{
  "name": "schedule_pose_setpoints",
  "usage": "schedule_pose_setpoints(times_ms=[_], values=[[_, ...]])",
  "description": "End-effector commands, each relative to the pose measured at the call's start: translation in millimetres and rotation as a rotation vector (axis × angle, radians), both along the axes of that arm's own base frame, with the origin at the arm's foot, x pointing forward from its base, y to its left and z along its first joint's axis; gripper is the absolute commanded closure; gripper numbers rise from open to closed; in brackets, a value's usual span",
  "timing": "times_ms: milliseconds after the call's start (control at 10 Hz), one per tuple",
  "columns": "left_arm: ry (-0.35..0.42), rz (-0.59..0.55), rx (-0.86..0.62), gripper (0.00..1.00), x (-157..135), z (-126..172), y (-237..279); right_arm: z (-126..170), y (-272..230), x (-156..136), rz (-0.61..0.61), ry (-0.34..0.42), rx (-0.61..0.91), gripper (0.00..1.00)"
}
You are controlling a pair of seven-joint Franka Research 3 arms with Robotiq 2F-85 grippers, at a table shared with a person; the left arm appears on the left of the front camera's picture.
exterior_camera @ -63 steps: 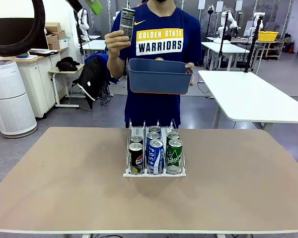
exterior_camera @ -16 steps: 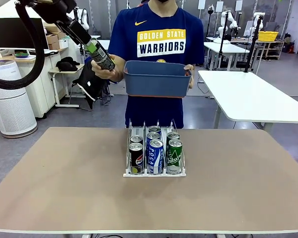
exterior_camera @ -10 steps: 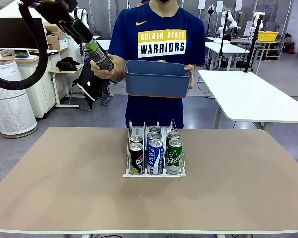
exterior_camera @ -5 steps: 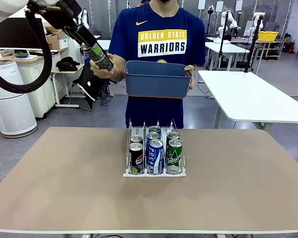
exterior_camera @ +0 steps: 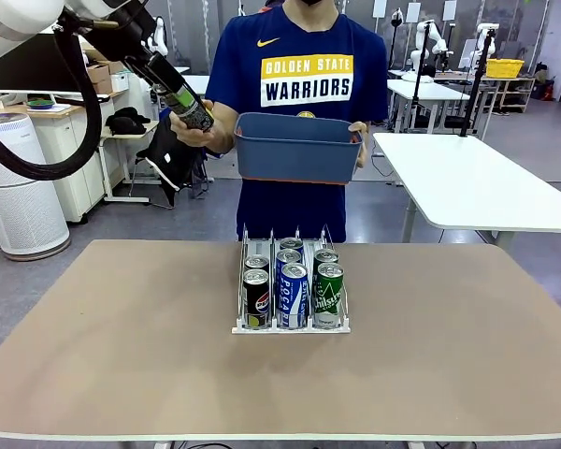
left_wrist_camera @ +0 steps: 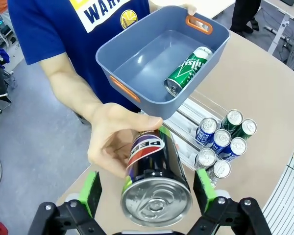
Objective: Fill the beverage cans into the dispenser.
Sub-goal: Pick up the Pepsi coke handed by the human.
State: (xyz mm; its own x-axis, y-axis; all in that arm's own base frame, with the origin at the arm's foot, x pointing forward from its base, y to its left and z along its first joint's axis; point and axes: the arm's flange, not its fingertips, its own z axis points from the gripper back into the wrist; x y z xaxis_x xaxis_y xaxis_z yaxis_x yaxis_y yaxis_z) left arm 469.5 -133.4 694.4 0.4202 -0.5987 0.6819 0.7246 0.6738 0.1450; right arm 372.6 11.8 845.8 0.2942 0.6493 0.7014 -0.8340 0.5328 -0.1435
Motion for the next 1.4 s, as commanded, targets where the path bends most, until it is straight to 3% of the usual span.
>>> schedule_pose_setpoints(times_ms=[0,500,600,800,1000,1200,1300], values=[[-0.030,-0.041,-0.044,0.00,5.6,-6.7,1.9,0.2,0.2,-0.4,0.001,0.000,0.003,0.00],[0.024,-0.076,-0.073,0.00,4.7,-9.7,-0.9,0.2,0.2,-0.4,0.001,0.000,0.003,0.00],[0.003,-0.012,-0.036,0.00,4.7,-4.7,-3.8,0.2,0.2,-0.4,0.001,0.000,0.003,0.00],[0.013,-0.019,-0.045,0.00,4.0,-5.7,-5.7,0.2,0.2,-0.4,0.001,0.000,0.003,0.00],[0.079,-0.032,0.011,0.00,5.0,-9.7,-2.7,0.2,0.2,-0.4,0.001,0.000,0.003,0.00],[0.098,-0.020,0.017,0.00,6.3,-9.5,-4.3,0.2,0.2,-0.4,0.001,0.000,0.003,0.00],[0.065,0.011,0.037,0.33,4.8,-7.9,-2.2,0.2,0.2,-0.4,0.001,0.000,0.003,0.00]])
